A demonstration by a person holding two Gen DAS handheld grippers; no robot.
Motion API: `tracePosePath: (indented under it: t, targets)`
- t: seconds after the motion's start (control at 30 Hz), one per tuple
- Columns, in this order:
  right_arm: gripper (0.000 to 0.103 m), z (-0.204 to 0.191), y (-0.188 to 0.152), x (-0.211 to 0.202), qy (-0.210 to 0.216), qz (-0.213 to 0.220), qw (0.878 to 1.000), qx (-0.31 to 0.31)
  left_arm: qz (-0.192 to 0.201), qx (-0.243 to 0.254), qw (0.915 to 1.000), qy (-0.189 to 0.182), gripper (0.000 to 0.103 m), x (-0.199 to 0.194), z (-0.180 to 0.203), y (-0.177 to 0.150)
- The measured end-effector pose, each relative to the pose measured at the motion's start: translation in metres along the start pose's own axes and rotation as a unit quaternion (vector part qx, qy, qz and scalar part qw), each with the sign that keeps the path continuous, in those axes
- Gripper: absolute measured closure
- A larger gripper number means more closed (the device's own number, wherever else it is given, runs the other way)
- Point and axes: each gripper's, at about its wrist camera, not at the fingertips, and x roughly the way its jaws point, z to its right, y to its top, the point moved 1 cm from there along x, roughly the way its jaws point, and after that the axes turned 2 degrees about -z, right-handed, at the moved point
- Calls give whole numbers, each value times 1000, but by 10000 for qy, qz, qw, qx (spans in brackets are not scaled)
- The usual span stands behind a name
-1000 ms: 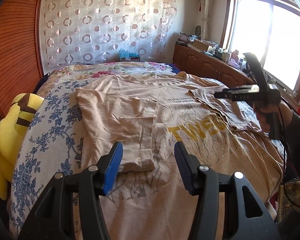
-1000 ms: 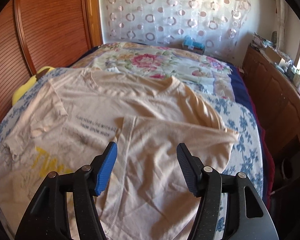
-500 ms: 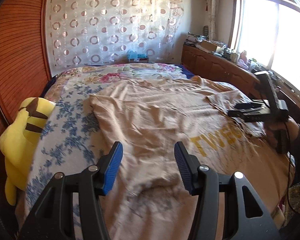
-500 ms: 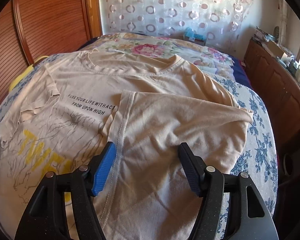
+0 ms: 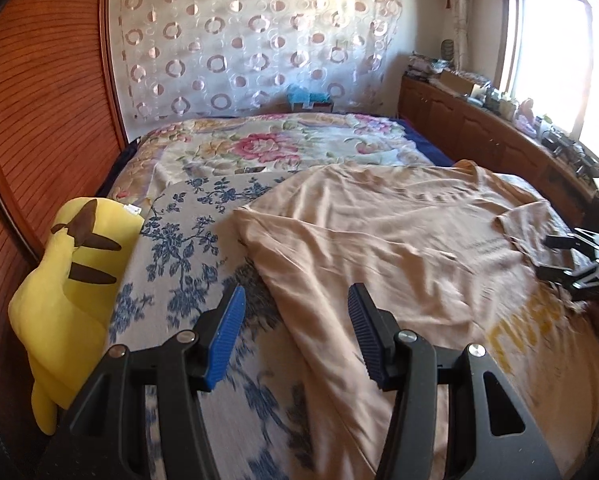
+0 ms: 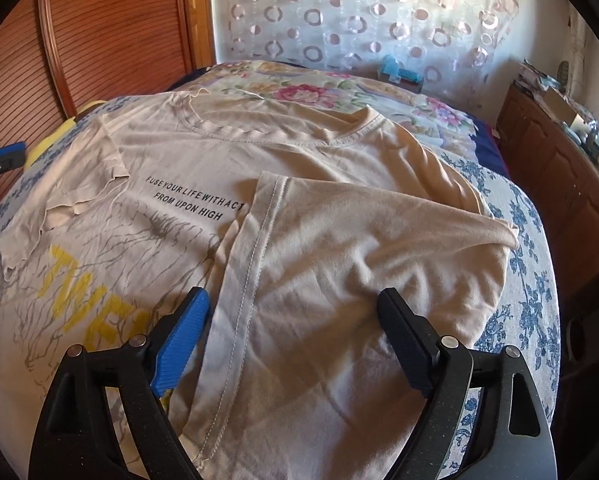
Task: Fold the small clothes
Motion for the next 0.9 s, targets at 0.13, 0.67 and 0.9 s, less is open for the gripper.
tracePosePath:
  t: [0.13, 0.67, 0.9]
  targets:
    - [14, 0, 0, 0, -2, -2, 10000, 1, -185, 22, 9998, 50, 50, 26, -5, 11]
    - [15, 6, 6, -9, -23, 108, 9999, 5, -572, 62, 9983, -26, 50, 70, -15, 24]
    - [15, 38, 22, -23, -340, 324, 9987, 221, -571, 58, 9983, -31, 49, 71, -15, 24]
